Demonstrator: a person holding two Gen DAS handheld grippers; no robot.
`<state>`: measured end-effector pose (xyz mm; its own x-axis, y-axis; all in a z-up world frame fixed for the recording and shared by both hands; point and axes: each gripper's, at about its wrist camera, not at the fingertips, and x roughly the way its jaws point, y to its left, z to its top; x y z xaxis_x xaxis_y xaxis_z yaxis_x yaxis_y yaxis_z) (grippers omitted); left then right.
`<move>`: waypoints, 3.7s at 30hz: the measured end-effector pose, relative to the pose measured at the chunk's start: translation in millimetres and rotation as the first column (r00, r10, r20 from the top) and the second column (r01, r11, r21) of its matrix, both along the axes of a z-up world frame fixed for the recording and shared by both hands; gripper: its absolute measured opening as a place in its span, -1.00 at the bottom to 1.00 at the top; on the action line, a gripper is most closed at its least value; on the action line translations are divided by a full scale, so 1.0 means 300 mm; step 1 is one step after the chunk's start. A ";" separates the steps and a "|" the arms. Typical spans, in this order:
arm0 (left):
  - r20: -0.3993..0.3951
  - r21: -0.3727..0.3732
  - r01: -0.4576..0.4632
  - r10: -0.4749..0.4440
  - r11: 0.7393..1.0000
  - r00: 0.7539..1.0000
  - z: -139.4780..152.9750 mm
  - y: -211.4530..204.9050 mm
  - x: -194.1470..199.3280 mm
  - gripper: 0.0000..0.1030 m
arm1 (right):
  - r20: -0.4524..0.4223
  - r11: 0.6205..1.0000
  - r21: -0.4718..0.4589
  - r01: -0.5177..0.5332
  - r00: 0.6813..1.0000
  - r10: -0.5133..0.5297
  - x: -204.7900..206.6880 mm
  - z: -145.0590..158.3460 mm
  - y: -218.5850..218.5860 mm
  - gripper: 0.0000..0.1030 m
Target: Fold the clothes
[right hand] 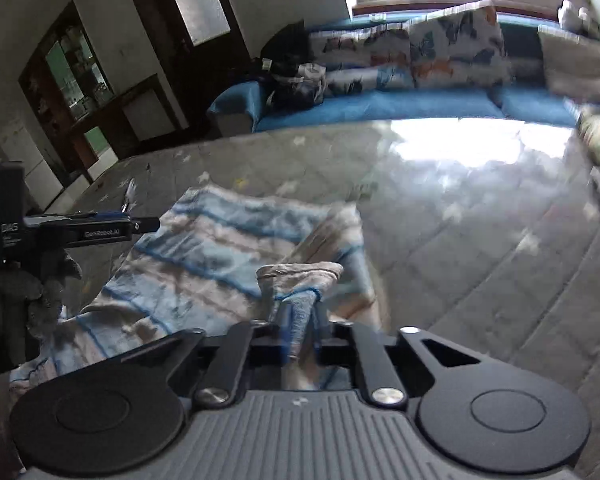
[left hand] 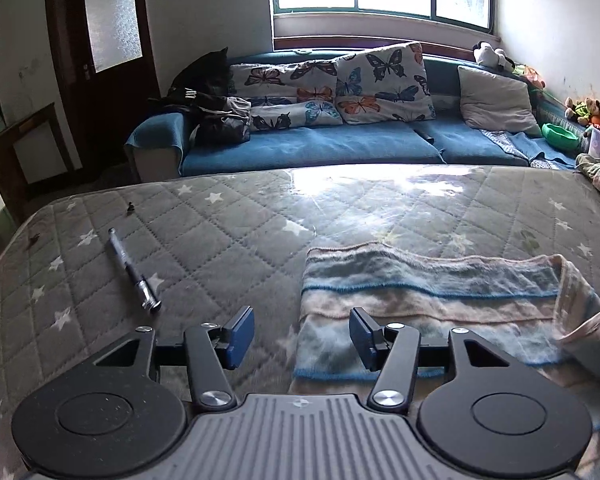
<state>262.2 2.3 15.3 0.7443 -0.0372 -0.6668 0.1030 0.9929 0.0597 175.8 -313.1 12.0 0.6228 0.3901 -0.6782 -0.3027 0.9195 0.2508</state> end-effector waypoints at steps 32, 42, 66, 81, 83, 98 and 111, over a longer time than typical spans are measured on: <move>0.022 0.001 -0.023 0.023 1.000 1.000 -0.056 0.041 0.068 -0.92 | 0.066 0.908 -0.298 0.295 0.955 -0.288 0.245 -0.107 -0.208 -0.91; 0.043 -0.025 0.082 -0.080 0.996 0.996 0.037 0.029 -0.107 -0.63 | 0.045 0.952 -0.291 0.095 0.995 -0.086 0.077 0.012 -0.119 -0.38; 0.081 0.129 0.383 -0.395 0.915 0.915 -0.053 -0.135 -0.908 -0.02 | 0.001 0.825 -0.397 -0.402 0.899 0.438 -0.672 -0.025 0.274 0.08; 0.162 0.052 0.356 -0.360 0.933 0.919 0.019 -0.222 -0.926 0.02 | 0.062 0.925 -0.316 -0.211 0.968 0.242 -0.759 -0.029 0.144 0.09; 0.154 0.036 0.374 -0.374 0.927 0.914 0.013 -0.261 -0.918 0.03 | 0.075 0.938 -0.296 -0.179 0.975 0.210 -0.779 -0.014 0.105 0.10; 0.078 0.037 0.529 -0.530 0.848 0.844 -0.069 -0.442 -0.980 0.08 | 0.100 0.923 -0.252 0.292 0.956 -0.275 -0.851 -0.021 -0.318 0.02; 0.129 0.055 0.569 -0.571 0.821 0.811 -0.020 -0.509 -0.996 0.14 | 0.080 0.893 -0.179 0.413 0.911 -0.405 -0.848 -0.062 -0.417 -0.76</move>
<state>-36.7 -150.3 9.3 0.6739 -0.4747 -0.5661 0.6401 0.7578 0.1266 -78.6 -438.3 -6.6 0.7277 -0.0369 -0.6849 0.1045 0.9929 0.0576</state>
